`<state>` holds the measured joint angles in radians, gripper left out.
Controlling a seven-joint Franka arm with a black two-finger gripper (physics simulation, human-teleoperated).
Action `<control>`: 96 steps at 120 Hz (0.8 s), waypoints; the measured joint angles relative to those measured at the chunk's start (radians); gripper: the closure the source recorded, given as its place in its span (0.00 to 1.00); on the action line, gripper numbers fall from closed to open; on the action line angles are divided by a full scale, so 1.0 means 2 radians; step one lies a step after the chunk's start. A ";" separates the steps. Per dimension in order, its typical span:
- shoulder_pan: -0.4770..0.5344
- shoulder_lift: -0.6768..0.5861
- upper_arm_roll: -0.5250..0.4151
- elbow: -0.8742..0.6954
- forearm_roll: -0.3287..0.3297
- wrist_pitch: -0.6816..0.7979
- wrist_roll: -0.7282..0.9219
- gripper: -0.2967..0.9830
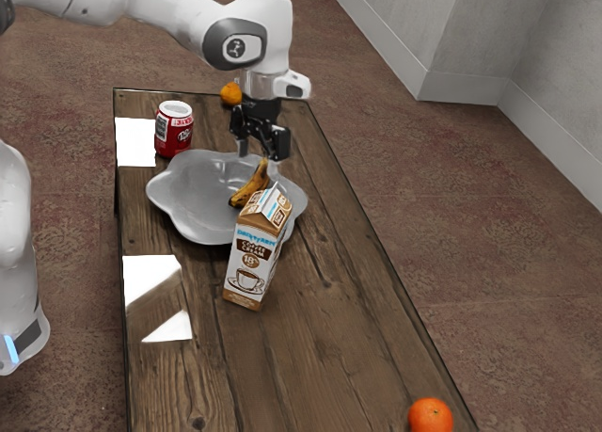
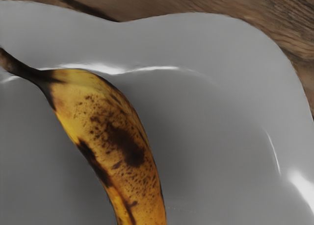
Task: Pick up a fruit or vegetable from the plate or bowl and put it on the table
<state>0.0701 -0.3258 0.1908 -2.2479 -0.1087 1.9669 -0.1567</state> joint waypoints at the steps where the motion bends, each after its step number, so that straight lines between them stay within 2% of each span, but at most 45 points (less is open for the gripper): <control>1: 0.000 -0.001 0.000 -0.002 -0.001 0.001 0.002 0.23; 28: 0.016 -0.031 0.000 -0.038 -0.016 0.018 0.052 0.23; 68: 0.022 0.002 0.004 -0.033 -0.020 0.044 0.099 0.23; 96: 0.022 0.017 0.004 -0.040 -0.032 0.061 0.086 0.23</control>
<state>0.1146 -0.2921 0.1996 -2.3278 -0.1735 2.0895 0.0158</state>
